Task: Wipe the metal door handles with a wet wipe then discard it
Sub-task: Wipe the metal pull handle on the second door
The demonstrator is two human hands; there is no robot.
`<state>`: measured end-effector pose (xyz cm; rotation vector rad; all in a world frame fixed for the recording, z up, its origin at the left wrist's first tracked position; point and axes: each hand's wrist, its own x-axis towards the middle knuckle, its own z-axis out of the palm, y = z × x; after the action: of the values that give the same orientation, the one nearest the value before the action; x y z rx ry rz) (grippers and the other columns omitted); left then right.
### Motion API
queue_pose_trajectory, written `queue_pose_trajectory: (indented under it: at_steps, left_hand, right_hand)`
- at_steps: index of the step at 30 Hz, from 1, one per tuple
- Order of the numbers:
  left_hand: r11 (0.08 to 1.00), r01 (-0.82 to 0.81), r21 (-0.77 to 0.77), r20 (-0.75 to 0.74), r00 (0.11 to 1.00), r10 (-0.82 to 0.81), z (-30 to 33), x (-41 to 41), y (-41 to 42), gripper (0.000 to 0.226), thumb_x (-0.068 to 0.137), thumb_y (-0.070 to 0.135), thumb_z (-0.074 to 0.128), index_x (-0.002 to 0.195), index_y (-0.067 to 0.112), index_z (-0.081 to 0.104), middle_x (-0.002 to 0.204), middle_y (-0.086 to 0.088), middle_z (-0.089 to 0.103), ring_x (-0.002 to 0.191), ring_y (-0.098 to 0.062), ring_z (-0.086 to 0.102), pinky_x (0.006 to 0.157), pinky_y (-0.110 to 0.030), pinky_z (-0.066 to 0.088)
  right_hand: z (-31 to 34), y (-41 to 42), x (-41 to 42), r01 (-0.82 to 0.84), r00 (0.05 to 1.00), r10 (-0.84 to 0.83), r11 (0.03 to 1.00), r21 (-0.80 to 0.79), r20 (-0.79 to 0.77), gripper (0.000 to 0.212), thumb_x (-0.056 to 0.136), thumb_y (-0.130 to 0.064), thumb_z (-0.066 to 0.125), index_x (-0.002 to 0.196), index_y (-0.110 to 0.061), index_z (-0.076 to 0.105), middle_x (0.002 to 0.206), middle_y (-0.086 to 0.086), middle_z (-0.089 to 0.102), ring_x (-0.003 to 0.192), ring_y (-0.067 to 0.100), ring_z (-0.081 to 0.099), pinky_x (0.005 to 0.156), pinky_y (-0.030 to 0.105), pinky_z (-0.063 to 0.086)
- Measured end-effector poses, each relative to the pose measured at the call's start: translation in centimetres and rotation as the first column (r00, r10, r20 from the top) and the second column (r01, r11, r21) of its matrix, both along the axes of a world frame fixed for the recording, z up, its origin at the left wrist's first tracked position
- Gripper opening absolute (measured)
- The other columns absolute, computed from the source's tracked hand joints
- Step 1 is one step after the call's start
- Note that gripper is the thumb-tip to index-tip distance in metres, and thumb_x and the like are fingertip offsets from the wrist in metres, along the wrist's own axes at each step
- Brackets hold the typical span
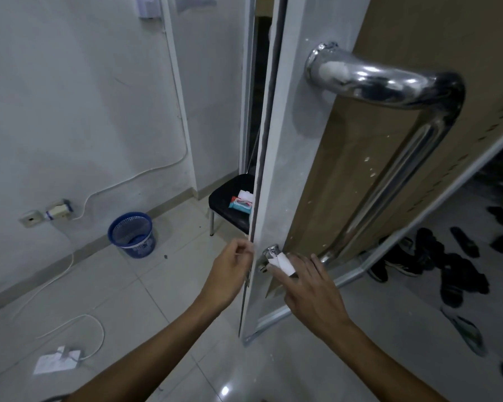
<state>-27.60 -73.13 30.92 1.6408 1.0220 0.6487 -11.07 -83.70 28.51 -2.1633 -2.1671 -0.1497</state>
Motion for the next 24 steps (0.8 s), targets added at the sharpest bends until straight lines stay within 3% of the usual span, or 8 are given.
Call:
queue_pose_trajectory:
  at_steps: [5,7,9,11,13,16,20,24]
  left_hand:
    - [0.847,0.283,0.449,-0.131,0.959,-0.251,-1.1,1.1,-2.8,0.031,0.099,0.009,0.050,0.129,0.007,0.058,0.131,-0.005,0.058,0.122,-0.010,0.051,0.107,-0.014,0.034]
    - [0.748,0.400,0.530,-0.235,0.917,-0.323,-1.7,1.6,-3.0,0.037,0.099,0.007,0.049,0.136,0.000,0.049,0.141,-0.010,0.050,0.131,-0.015,0.045,0.114,-0.017,0.026]
    - [0.696,0.474,0.540,-0.337,0.879,-0.338,-1.9,1.9,-2.9,0.042,0.100,0.011,0.047,0.140,-0.001,0.041,0.147,-0.012,0.043,0.137,-0.019,0.042,0.117,-0.020,0.022]
    - [0.577,0.509,0.639,-0.422,0.859,-0.291,-2.5,1.8,-2.8,0.041,0.099,0.017,0.048,0.137,0.001,0.050,0.141,-0.012,0.052,0.131,-0.021,0.049,0.114,-0.027,0.030]
    - [0.483,0.529,0.698,-0.483,0.846,-0.228,-3.2,1.8,-2.7,0.044,0.099,0.025,0.042,0.136,0.004,0.052,0.139,-0.011,0.054,0.131,-0.021,0.050,0.112,-0.036,0.036]
    - [0.465,0.482,0.742,-0.488,0.865,-0.118,-3.7,3.0,-2.5,0.042,0.101,0.029,0.033,0.128,0.008,0.058,0.130,-0.011,0.061,0.124,-0.023,0.056,0.104,-0.038,0.046]
    - [0.509,0.471,0.720,-0.500,0.861,-0.089,-3.1,4.4,-1.7,0.041,0.103,0.035,0.024,0.117,0.018,0.058,0.123,-0.004,0.062,0.114,-0.019,0.059,0.085,-0.030,0.051]
    - [0.559,0.437,0.705,-0.505,0.862,-0.038,-4.9,2.7,-2.3,0.047,0.101,0.031,0.029,0.140,0.013,0.048,0.146,-0.006,0.048,0.136,-0.019,0.044,0.103,-0.034,0.043]
  right_hand:
    - [1.2,0.8,-0.5,-0.009,1.000,0.008,0.999,-0.046,-0.020,0.060,0.052,-0.020,0.087,0.111,-0.025,0.072,0.114,0.012,0.069,0.099,0.026,0.068,0.098,0.056,0.047]
    - [1.8,1.2,-0.7,0.028,1.000,-0.028,0.994,-0.102,0.002,0.056,0.064,-0.026,0.084,0.118,-0.018,0.070,0.123,0.012,0.066,0.110,0.024,0.065,0.108,0.054,0.034]
    - [1.6,1.1,0.2,0.021,1.000,-0.017,0.987,-0.157,0.024,0.056,0.091,-0.028,0.058,0.144,-0.015,0.045,0.155,0.016,0.031,0.144,0.026,0.030,0.120,0.047,0.003]
    - [2.2,0.4,1.7,-0.043,0.999,0.039,0.971,-0.236,-0.022,0.048,0.100,-0.027,0.037,0.148,-0.024,0.037,0.162,0.011,-0.006,0.150,0.024,-0.007,0.117,0.036,-0.019]
    - [2.6,-0.6,2.9,-0.055,0.982,0.011,0.972,-0.227,-0.189,0.047,0.102,-0.025,0.037,0.149,-0.022,0.037,0.162,0.006,-0.014,0.150,0.019,-0.012,0.120,0.030,-0.010]
    - [4.1,-1.4,3.4,0.003,0.875,-0.092,0.983,-0.184,-0.476,0.054,0.099,-0.014,0.048,0.150,-0.015,0.032,0.162,-0.001,0.002,0.149,0.009,0.007,0.118,0.019,0.011]
    - [4.7,-1.3,3.4,-0.026,0.860,-0.029,0.994,-0.102,-0.510,0.039,0.095,-0.009,0.052,0.134,-0.015,0.057,0.157,-0.002,0.022,0.144,0.011,0.023,0.115,0.017,0.020]
    - [4.1,-1.3,3.4,-0.064,0.897,0.068,0.998,0.023,-0.436,0.023,0.089,-0.002,0.058,0.100,-0.015,0.074,0.142,0.004,0.050,0.133,0.022,0.044,0.103,0.029,0.042]
